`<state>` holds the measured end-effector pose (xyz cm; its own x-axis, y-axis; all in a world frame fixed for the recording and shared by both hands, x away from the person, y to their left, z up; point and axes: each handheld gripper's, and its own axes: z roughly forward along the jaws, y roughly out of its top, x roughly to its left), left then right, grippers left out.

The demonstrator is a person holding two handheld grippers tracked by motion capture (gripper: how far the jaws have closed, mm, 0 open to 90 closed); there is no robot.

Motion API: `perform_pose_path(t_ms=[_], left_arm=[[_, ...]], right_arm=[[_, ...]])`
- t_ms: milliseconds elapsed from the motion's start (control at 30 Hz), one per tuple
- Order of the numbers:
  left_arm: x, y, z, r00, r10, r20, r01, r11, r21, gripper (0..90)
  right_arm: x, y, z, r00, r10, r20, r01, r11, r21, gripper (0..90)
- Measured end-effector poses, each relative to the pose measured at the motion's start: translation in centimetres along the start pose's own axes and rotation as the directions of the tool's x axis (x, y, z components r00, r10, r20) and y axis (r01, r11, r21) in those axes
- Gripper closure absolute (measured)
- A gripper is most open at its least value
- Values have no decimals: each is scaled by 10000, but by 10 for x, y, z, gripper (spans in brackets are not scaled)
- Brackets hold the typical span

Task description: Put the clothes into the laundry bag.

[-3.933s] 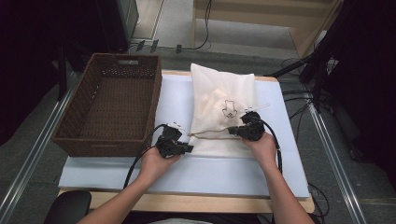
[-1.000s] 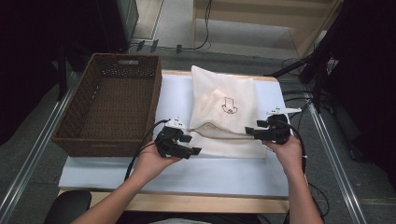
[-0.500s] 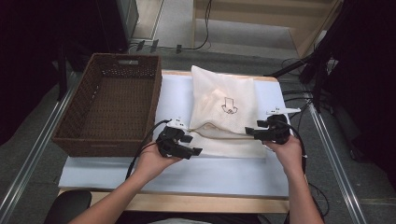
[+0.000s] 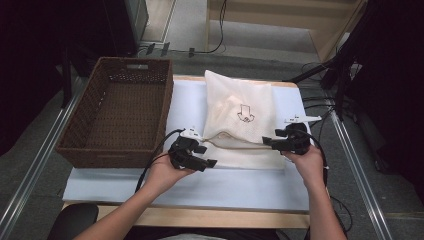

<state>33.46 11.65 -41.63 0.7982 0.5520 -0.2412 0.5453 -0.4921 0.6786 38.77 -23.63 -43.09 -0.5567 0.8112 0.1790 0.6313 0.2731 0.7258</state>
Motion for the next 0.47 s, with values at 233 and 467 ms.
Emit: perform_pose_path(t_ms=[233, 467], left_arm=[[0, 0, 1, 10000, 37, -36, -37, 9999, 102, 353], [-1, 0, 4, 9999, 119, -26, -118, 9997, 196, 341]], right_arm=[[0, 0, 0, 10000, 31, -18, -31, 10000, -2, 330], [-1, -1, -1, 9999, 128, -71, -128, 9999, -49, 329]])
